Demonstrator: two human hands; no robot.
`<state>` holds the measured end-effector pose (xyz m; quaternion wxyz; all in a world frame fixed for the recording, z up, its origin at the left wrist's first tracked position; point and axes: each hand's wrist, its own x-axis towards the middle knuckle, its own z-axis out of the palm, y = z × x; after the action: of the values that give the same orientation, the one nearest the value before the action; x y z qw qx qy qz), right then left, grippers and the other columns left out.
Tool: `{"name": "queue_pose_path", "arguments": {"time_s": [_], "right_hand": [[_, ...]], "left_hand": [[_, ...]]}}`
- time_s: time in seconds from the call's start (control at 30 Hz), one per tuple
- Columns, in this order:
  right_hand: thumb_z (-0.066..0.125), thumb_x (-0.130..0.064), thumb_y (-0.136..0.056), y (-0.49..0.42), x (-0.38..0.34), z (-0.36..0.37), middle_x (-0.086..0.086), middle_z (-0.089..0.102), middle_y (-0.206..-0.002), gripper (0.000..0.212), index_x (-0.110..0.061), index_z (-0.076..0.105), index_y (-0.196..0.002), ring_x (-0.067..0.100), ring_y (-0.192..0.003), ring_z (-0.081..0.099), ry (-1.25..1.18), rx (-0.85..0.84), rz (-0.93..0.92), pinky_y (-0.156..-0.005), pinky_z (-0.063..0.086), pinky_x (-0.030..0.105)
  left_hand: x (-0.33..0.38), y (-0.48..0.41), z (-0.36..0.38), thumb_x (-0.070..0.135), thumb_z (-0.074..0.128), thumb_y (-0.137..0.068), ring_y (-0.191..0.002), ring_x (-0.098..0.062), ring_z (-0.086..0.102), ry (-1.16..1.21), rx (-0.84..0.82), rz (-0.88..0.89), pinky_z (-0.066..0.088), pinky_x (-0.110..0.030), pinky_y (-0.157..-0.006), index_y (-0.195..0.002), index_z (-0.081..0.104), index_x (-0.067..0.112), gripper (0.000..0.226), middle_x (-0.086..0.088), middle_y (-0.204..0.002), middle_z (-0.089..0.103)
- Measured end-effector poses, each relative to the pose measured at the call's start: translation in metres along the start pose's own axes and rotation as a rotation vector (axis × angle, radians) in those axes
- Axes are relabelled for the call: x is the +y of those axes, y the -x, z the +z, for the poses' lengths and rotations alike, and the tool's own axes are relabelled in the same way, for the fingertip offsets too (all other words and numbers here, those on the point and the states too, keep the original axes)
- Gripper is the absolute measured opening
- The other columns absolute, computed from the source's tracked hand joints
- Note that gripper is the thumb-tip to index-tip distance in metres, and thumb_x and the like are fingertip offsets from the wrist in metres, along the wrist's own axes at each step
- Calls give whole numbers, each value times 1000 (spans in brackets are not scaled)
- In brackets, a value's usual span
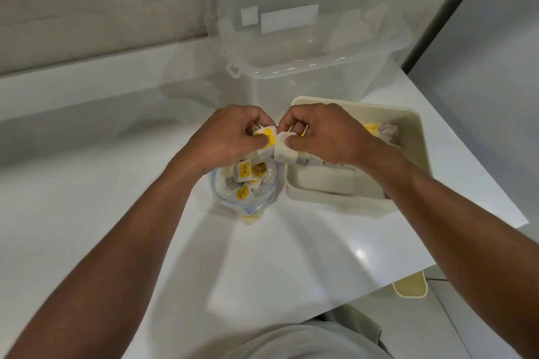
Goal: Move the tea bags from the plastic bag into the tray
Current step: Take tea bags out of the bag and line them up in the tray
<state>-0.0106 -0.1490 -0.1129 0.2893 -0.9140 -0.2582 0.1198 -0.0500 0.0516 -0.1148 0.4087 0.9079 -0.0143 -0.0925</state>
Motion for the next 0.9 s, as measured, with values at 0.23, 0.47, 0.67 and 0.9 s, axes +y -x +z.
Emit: {"name": "queue_pose_path", "arguments": {"time_s": [0.23,0.47,0.67,0.9], "right_hand": [[67,-37,-80,10,15,-12,-21,64,-73,9,-41,59,-81,5,-76,59,100,107,97,-77,52,34],[66,-30,-82,33,51,-41,-23,64,-72,9,-36,72,-85,5,-75,59,91,141,160,-77,51,30],[67,-30,-83,48,87,-55,-25,61,-71,8,-36,70,-85,2,-76,57,91,92,251,-73,47,22],[58,-31,-83,63,115,-58,-16,63,-93,14,-41,64,-89,14,-89,57,316,119,421,-72,37,28]], "left_hand": [[23,-16,15,19,66,-87,-73,-8,63,-141,10,76,51,-30,-69,-97,73,32,18,10,-81,71],[55,-45,39,14,67,-86,-87,-9,64,-286,-121,167,49,-26,-76,-102,71,27,21,10,-91,70],[74,-69,73,18,66,-85,-87,-6,64,-323,-196,178,52,-26,-78,-97,72,28,17,22,-80,62],[79,-86,114,18,70,-84,-84,-6,62,-319,-217,211,52,-28,-79,-89,74,29,13,17,-87,67]]}}
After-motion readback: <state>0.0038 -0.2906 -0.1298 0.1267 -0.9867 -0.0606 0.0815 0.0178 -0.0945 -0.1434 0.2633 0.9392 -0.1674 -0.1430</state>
